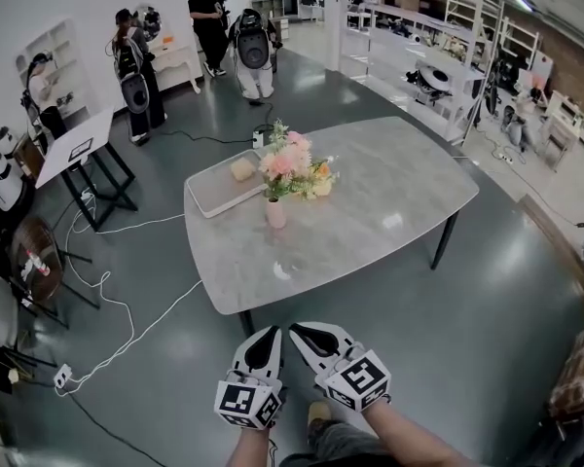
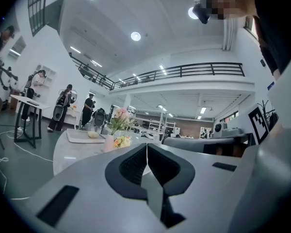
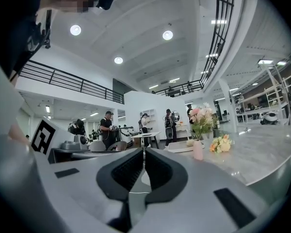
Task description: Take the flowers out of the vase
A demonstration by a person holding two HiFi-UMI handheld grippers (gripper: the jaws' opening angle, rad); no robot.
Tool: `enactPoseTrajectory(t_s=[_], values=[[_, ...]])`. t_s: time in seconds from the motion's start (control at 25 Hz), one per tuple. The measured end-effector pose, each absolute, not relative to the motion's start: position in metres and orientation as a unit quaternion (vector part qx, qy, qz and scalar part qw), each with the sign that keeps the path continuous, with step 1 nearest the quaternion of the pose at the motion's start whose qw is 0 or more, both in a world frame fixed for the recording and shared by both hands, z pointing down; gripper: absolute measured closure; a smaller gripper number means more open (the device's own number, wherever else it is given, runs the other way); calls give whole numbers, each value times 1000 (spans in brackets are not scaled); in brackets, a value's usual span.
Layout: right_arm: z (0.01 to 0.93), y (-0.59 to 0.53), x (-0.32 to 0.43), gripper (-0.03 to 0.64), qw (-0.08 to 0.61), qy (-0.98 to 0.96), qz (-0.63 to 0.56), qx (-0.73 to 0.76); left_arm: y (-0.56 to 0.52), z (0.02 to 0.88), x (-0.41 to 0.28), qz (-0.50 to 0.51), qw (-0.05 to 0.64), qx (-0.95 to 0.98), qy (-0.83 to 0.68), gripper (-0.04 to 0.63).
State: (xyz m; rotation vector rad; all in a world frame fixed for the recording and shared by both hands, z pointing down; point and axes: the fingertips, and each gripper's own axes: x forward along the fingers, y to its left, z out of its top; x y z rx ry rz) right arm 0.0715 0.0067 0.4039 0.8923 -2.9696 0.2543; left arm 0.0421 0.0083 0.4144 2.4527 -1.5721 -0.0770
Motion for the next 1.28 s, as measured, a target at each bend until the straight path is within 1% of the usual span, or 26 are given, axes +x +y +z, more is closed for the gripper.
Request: enactPoseTrajectory(t_s=[0.6,1.12,1.28], values=[[422,-55,32,592,22,-952,97,288,-54,430,7,-17,119,840,-529,578],[418,-149,-18,591,13,-917,103,386,-156,422,-36,0,112,897,-427,578],[420,-167,-33,592,21,-907,101,407,-179,426,-49,-2,122,907,-403,578]])
